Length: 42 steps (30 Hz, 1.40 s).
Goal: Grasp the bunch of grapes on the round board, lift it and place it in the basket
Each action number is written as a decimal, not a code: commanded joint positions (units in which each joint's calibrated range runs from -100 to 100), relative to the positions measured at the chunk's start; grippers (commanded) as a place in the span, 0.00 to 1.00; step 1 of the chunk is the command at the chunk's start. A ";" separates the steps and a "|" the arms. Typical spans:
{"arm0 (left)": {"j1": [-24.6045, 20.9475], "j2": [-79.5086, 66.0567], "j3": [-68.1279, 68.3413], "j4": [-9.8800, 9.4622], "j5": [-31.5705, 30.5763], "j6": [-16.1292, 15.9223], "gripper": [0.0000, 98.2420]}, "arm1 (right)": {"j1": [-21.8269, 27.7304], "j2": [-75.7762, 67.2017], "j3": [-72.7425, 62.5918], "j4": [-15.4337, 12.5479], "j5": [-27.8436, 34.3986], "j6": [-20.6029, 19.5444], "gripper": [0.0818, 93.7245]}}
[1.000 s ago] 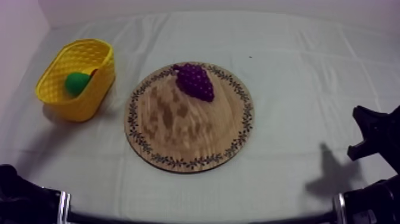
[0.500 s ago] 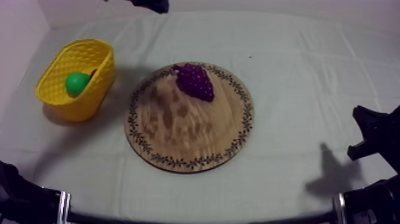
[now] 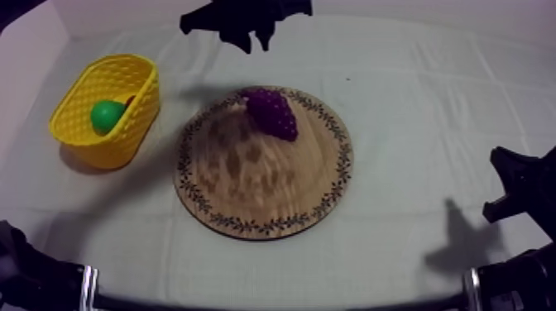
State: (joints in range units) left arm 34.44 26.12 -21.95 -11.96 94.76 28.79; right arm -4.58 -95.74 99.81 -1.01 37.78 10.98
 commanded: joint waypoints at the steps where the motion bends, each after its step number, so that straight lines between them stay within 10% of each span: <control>1: -0.08 0.37 -0.08 -0.11 -0.65 0.91 0.40 | -0.02 -0.01 -0.03 0.01 0.04 -0.01 0.00; 14: -1.55 1.49 2.14 2.56 -1.34 2.90 0.60 | -0.02 -0.01 -0.03 0.01 0.04 -0.01 0.00; 25: -2.65 2.31 5.15 5.91 -2.70 5.41 0.58 | -0.02 -0.01 -0.03 0.01 0.04 -0.01 0.00; 42: -3.28 6.76 9.64 10.90 -7.78 7.09 0.96 | -0.02 -0.01 -0.03 0.01 0.04 -0.01 0.00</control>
State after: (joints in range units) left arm 31.16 32.28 -12.19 -1.14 86.99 35.80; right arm -4.58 -95.74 99.81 -1.01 37.78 10.98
